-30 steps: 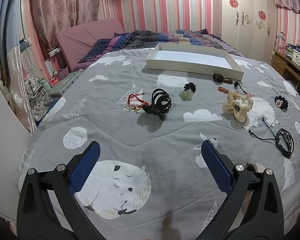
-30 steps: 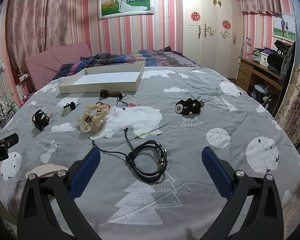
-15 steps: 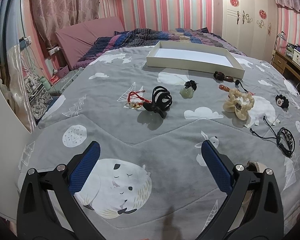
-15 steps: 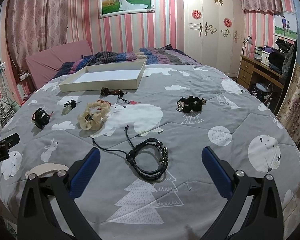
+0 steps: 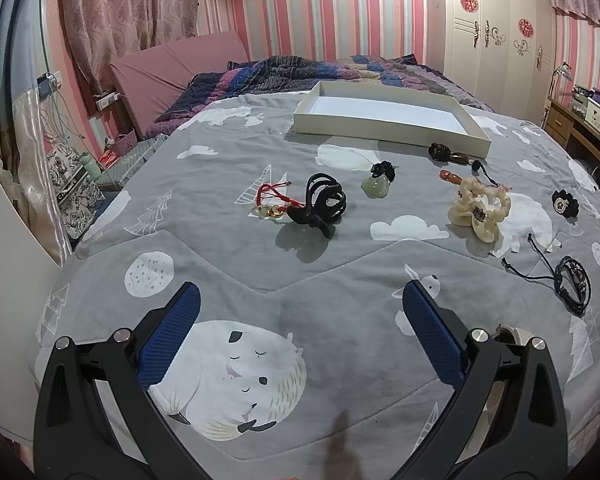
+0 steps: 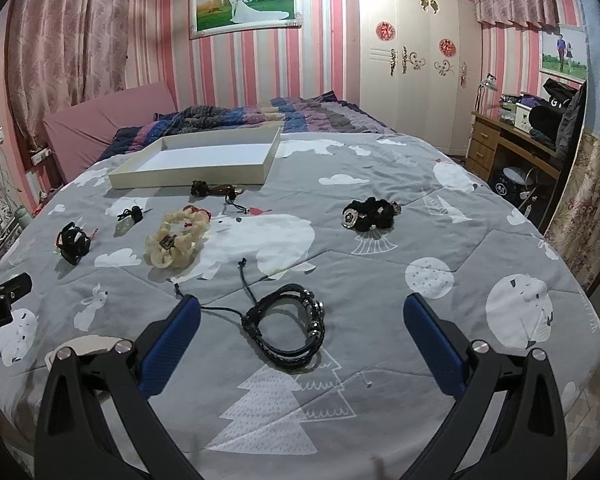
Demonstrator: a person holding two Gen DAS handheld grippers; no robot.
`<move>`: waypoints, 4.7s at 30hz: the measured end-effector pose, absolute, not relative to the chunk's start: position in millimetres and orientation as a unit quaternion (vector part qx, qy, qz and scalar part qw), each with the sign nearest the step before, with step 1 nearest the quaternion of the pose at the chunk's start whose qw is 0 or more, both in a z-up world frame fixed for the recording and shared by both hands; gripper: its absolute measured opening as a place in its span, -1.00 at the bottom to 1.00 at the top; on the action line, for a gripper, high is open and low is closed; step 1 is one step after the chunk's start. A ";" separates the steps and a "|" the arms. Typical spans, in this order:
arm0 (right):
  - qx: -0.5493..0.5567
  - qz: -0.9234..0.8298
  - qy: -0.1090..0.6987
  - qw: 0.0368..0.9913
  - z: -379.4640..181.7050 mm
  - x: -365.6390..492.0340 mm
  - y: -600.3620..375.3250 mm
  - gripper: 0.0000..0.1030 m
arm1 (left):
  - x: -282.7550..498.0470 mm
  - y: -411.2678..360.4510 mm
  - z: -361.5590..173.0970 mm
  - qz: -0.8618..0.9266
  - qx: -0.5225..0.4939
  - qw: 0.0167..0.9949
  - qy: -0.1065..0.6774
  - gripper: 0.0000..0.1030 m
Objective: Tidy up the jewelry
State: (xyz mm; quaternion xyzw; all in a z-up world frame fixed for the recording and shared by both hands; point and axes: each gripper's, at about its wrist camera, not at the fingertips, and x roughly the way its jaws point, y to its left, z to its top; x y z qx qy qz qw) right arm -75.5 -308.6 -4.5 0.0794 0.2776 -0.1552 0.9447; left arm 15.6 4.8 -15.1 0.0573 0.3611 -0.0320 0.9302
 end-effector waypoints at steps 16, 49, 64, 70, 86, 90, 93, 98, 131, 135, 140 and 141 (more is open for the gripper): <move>0.082 -0.161 0.285 0.941 -5.8 -70.5 -309.9 0.97 | 23.6 0.8 -13.9 -0.033 0.064 0.928 0.365 0.94; 0.093 -0.158 0.304 0.935 -12.1 -68.3 -313.7 0.97 | 26.9 -2.6 -18.2 -0.046 0.065 0.923 0.377 0.94; 0.077 -0.162 0.308 0.934 -12.6 -66.4 -309.4 0.97 | 25.8 -5.2 -17.4 -0.065 0.061 0.920 0.381 0.94; 0.087 -0.160 0.307 0.934 -13.8 -66.6 -312.3 0.97 | 25.1 -5.9 -16.4 -0.066 0.062 0.923 0.375 0.94; 0.081 -0.153 0.318 0.932 -13.6 -60.0 -310.1 0.97 | 33.1 -10.6 -20.1 -0.072 0.072 0.914 0.393 0.94; 0.082 -0.151 0.317 0.933 -12.6 -59.0 -309.4 0.97 | 36.0 -8.0 -21.7 -0.070 0.065 0.910 0.403 0.94; 0.084 -0.147 0.317 0.933 -11.6 -58.7 -308.4 0.97 | 37.5 -5.9 -22.0 -0.074 0.059 0.906 0.412 0.94; 0.087 -0.141 0.316 0.934 -9.9 -59.3 -307.0 0.97 | 35.3 -4.1 -20.7 -0.081 0.051 0.904 0.417 0.94; 0.100 -0.098 0.398 0.907 19.7 56.3 -335.0 0.97 | 134.4 -29.1 13.3 -0.129 0.094 0.883 0.442 0.94; 0.099 -0.081 0.427 0.895 20.8 79.4 -338.2 0.97 | 151.6 -34.6 11.9 -0.142 0.105 0.873 0.454 0.94; 0.086 -0.076 0.432 0.894 28.3 101.8 -338.5 0.97 | 171.4 -36.4 9.9 -0.163 0.102 0.862 0.470 0.94; 0.085 -0.076 0.431 0.895 29.3 104.1 -338.0 0.97 | 174.8 -36.6 10.3 -0.165 0.100 0.862 0.469 0.94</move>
